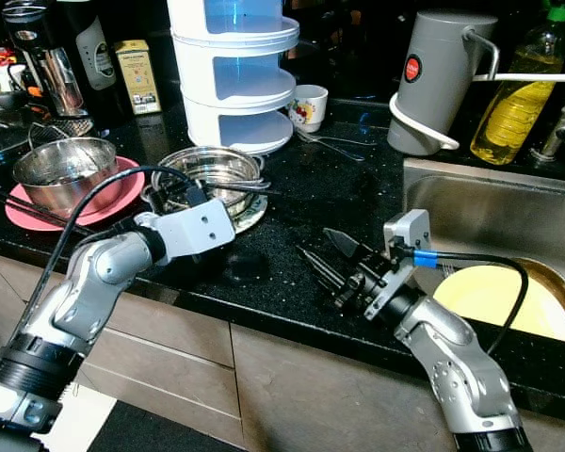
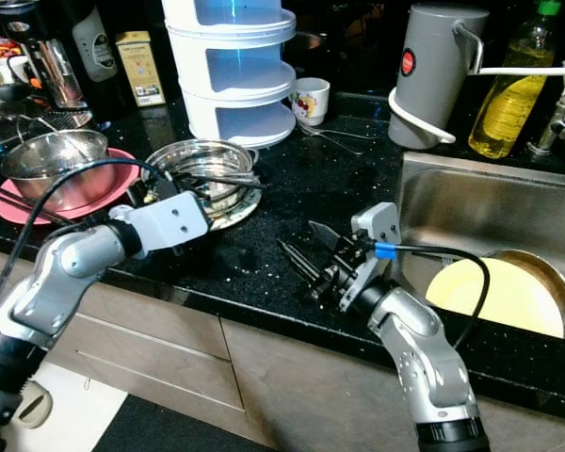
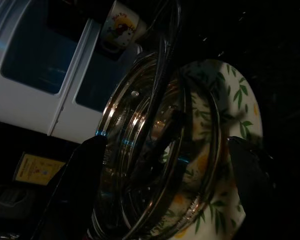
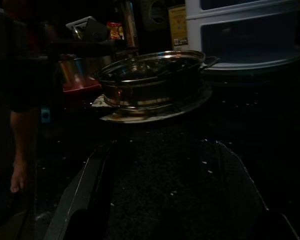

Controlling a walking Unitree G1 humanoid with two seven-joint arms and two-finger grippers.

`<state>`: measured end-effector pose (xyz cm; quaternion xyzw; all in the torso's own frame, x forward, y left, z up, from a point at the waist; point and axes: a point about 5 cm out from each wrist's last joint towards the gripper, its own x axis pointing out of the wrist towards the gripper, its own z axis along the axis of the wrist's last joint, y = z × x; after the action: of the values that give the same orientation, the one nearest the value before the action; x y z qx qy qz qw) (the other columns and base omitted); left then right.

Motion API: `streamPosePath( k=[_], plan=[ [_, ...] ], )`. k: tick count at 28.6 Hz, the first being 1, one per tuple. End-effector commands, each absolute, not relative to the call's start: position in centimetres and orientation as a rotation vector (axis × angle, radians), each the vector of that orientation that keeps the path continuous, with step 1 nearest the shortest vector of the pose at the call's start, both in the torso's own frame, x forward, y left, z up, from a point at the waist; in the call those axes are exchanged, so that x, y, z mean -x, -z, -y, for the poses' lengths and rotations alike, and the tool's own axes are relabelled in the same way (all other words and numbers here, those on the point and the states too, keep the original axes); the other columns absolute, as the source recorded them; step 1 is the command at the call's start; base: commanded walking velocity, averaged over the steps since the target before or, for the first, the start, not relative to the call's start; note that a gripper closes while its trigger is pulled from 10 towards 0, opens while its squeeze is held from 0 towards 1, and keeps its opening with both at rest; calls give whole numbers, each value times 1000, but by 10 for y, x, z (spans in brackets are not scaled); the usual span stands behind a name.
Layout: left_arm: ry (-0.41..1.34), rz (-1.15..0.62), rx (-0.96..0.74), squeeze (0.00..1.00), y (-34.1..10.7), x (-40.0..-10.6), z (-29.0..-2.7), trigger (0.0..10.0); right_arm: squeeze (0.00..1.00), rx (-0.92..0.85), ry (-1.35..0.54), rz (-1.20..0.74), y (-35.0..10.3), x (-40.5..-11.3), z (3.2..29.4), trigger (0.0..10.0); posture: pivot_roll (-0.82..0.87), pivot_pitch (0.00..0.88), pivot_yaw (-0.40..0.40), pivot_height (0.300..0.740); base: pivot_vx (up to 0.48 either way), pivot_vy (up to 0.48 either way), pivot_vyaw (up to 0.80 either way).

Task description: Kitchen organization

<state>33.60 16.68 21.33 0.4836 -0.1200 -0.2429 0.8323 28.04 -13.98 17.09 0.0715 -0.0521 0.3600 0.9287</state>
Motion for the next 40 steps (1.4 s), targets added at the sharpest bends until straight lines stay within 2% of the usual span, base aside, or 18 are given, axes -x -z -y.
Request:
streamPosePath(
  k=[1,14,15,16,17,18,19,36,40],
  plan=[
    [498,274,-1051,0,-219,-340,-171,10000,0,-149,-723,105,-172,-278,143,10000,-42,0,-6,740,0,0,0],
    [518,304,-1052,0,-220,-343,-165,10000,0,-152,-723,99,-173,-278,143,10000,-42,0,-5,740,0,0,0],
    [527,301,-1049,0,-218,-343,-164,7529,0,-153,-721,100,-173,-277,143,10000,-43,0,-4,740,0,0,0],
    [527,301,-1049,0,-218,-343,-164,7529,0,-153,-721,100,-173,-277,143,10000,-43,0,-4,740,0,0,0],
    [534,299,-1045,0,-217,-343,-164,471,0,-153,-720,100,-173,-277,143,10000,-45,0,-1,740,0,0,0],
    [534,299,-1045,0,-217,-343,-164,471,0,-153,-720,100,-173,-277,143,10000,-45,0,-1,740,0,0,0],
    [537,297,-1044,0,-216,-343,-164,0,0,-153,-719,100,-173,-277,143,10000,-46,0,-3,740,0,0,0],
    [541,303,-1032,0,-213,-343,-161,0,0,-152,-716,102,-174,-278,143,10000,-46,0,-10,740,0,0,0],
    [494,324,-1007,0,-220,-345,-162,0,0,-150,-718,105,-175,-280,142,10000,-43,0,-14,740,0,0,0]
  ],
)
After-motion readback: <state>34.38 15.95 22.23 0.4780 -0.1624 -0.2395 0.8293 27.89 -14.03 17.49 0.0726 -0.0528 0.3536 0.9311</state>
